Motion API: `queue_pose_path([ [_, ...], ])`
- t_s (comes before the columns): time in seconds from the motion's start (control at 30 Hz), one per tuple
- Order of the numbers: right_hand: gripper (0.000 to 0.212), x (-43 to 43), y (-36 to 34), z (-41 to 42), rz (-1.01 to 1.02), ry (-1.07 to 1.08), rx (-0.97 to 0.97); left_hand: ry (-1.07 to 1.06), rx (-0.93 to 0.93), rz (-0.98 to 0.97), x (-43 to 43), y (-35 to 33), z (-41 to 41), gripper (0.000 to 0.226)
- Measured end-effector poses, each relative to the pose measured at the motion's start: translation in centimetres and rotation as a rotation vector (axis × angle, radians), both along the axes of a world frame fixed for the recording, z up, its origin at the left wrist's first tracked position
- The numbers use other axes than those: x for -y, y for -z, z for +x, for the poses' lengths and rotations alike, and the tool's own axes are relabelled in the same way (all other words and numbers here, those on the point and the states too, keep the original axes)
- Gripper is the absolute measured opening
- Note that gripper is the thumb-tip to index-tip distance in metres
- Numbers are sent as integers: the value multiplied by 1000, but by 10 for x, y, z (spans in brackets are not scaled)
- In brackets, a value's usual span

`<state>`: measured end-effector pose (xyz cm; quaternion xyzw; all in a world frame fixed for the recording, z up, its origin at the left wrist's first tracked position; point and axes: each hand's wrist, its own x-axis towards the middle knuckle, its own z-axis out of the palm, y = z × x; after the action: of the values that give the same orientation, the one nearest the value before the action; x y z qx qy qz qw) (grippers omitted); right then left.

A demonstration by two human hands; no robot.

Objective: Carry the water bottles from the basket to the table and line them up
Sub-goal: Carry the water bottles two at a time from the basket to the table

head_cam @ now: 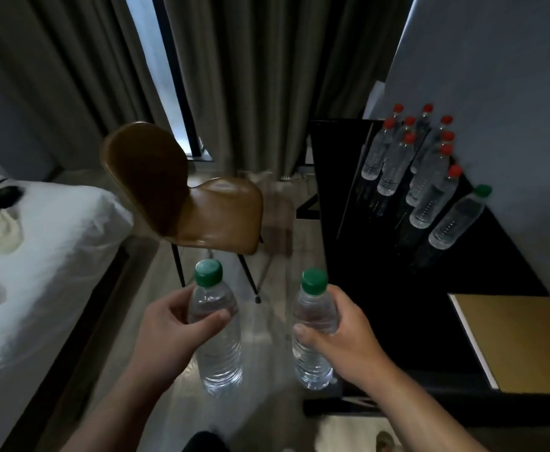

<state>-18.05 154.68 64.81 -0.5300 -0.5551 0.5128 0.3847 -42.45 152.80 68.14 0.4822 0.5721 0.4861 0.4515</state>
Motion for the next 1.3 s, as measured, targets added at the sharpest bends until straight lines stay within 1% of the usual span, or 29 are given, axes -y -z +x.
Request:
queue_pose_path([
  [0.07, 44, -29, 0, -11, -6, 0, -1, -9, -1, 3, -30, 3, -12, 47],
  [0.13, 40, -58, 1, -21, 0, 13, 6, -6, 18, 3, -64, 6, -25, 44],
  [0.2, 38, -86, 2, -31, 3, 53, 4, 41, 18, -1, -100, 8, -38, 43],
  [0.3, 38, -128, 3, -40, 14, 158, -4, 132, 15, -13, -158, 10, -57, 58],
  [0.33, 37, -141, 2, -42, 15, 192, 2, 155, 2, -18, -178, 12, -63, 59],
  [0.5, 39, -185, -2, -45, -51, 344, 20, 317, -32, -33, -264, 12, -72, 28],
  [0.57, 40, -194, -2, -43, -77, 399, 63, 394, -31, -57, -294, 16, -65, 27],
  [0.63, 40, -199, 0, -36, -95, 466, 87, 460, -13, -77, -321, 18, -52, 31],
  [0.7, 42, -202, 5, -26, -108, 543, 95, 513, -14, -101, -345, 21, -32, 40],
  [0.87, 41, -213, 23, 18, -172, 742, 49, 661, -85, -154, -404, 42, 30, 49],
  [1.0, 42, -240, 38, 61, -190, 853, 21, 762, -172, -145, -447, 47, 87, 30],
  [1.1, 46, -261, 45, 90, -210, 904, 9, 857, -224, -161, -476, 49, 129, 24],
  [1.17, 56, -271, 48, 107, -219, 922, 14, 945, -249, -127, -495, 51, 157, 29],
  [1.2, 58, -275, 51, 116, -229, 927, 18, 979, -267, -130, -504, 55, 169, 36],
  [1.27, 58, -279, 58, 130, -248, 953, 41, 1014, -302, -140, -517, 63, 191, 48],
  [1.3, 57, -280, 61, 136, -253, 976, 55, 1026, -328, -137, -522, 66, 205, 49],
])
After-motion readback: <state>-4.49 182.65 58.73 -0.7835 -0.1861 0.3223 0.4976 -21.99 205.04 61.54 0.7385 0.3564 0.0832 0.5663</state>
